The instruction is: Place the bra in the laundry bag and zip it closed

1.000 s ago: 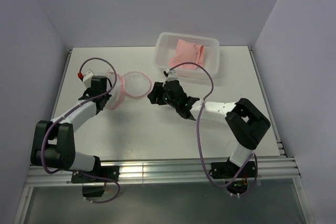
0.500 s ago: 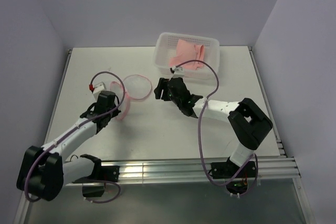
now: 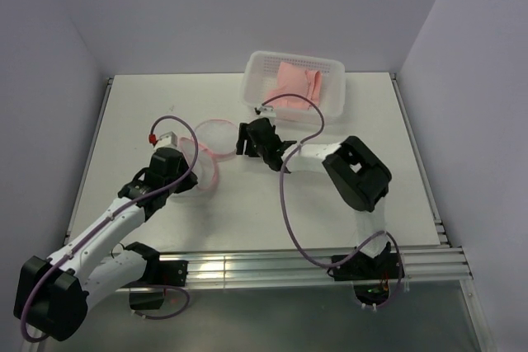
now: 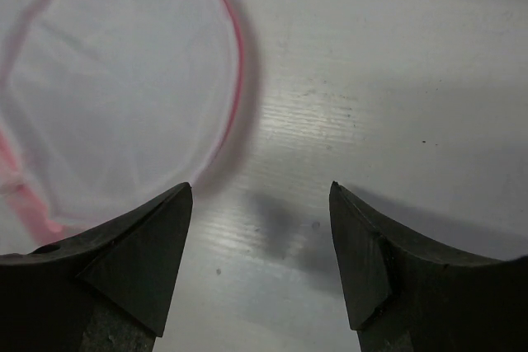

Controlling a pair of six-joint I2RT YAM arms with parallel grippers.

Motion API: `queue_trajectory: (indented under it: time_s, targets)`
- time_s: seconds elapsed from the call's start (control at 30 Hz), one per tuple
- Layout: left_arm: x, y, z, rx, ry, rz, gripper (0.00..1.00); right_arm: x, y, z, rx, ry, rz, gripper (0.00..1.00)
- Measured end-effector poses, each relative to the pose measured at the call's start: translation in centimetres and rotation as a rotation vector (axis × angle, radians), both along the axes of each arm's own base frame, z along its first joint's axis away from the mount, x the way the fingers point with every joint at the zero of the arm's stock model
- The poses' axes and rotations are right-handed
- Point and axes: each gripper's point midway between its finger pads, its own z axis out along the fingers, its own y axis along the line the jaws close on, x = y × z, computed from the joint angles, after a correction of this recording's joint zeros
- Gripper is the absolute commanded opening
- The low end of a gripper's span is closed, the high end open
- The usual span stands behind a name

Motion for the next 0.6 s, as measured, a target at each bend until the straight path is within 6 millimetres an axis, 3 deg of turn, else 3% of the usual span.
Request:
queue_trajectory:
  time_s: [0.1, 0.23, 0.27, 0.33, 0.37, 0.43, 0.47, 0.53, 0.57, 0.6]
  targets:
    - [-0.4, -0.3, 0.0, -0.013, 0.002, -0.016, 0.0, 0.5, 0.4, -3.2, -0.027, 0.059, -0.006, 0.75]
    - [-0.7, -0.5, -0.2, -0.021, 0.007, -0.028, 0.0, 2.5, 2.3, -1.6, 0.045, 0.044, -0.014, 0.65]
    - [-0.7, -0.5, -0.2, -0.021, 0.009, -0.028, 0.0, 2.8, 2.6, -1.2, 0.057, 0.039, -0.018, 0.58]
    - [-0.8, -0.5, -0.4, -0.02, 0.011, -0.029, 0.0, 3.6, 3.4, -0.9, 0.086, 0.033, -0.028, 0.52]
    - [-0.8, -0.5, -0.4, -0.019, 0.013, -0.029, 0.0, 3.8, 3.6, -1.0, 0.092, 0.033, -0.034, 0.39]
    - [-0.8, -0.5, -0.4, -0.021, 0.013, -0.026, 0.0, 4.1, 3.9, -1.9, 0.094, 0.047, -0.042, 0.31]
    - [-0.8, -0.5, -0.4, -0.023, 0.013, -0.023, 0.0, 3.9, 3.7, -2.6, 0.088, 0.061, -0.046, 0.23]
    - [-0.7, -0.4, -0.4, -0.025, 0.012, -0.015, 0.0, 3.6, 3.5, -3.4, 0.079, 0.085, -0.054, 0.22]
    - [-0.7, -0.4, -0.4, -0.024, 0.012, -0.013, 0.0, 3.4, 3.3, -3.7, 0.077, 0.094, -0.058, 0.04]
    - [-0.7, -0.4, -0.4, -0.024, 0.01, -0.01, 0.0, 3.3, 3.2, -3.8, 0.073, 0.093, -0.056, 0.0]
